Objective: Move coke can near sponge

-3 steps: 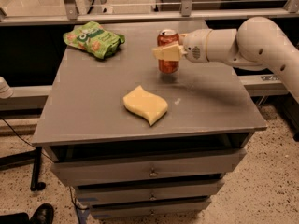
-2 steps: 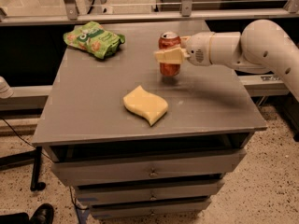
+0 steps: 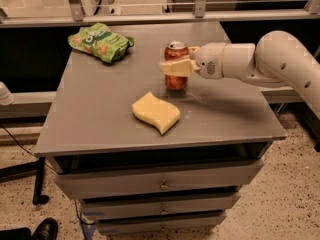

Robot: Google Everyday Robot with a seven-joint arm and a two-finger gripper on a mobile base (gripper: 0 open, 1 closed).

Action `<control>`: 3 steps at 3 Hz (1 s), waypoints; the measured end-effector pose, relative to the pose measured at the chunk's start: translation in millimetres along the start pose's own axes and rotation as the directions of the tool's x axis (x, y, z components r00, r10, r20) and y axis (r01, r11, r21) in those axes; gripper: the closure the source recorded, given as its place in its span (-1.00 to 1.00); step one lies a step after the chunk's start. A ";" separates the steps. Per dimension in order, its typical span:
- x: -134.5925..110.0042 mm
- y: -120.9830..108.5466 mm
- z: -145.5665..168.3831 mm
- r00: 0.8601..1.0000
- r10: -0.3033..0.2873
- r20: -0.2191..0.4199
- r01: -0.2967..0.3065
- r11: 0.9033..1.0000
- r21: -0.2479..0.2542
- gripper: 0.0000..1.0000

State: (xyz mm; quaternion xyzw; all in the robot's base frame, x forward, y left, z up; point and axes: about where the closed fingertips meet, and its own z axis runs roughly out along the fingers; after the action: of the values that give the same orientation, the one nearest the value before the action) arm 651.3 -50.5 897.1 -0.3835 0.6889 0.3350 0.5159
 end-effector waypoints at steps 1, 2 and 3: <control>4.6 14.0 3.4 1.000 0.009 0.010 -0.009 0.999 -0.036 0.63; 1.9 25.2 2.3 1.000 0.005 0.025 -0.003 0.999 -0.050 0.19; -5.8 33.2 0.6 0.999 -0.010 0.043 0.012 0.998 -0.054 -0.28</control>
Offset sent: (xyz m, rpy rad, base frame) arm -0.0331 0.0137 0.0042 0.0484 -0.0121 0.0526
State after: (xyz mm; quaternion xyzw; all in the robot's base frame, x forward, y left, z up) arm 623.6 -33.0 904.8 -0.3940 0.6662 0.3589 0.5217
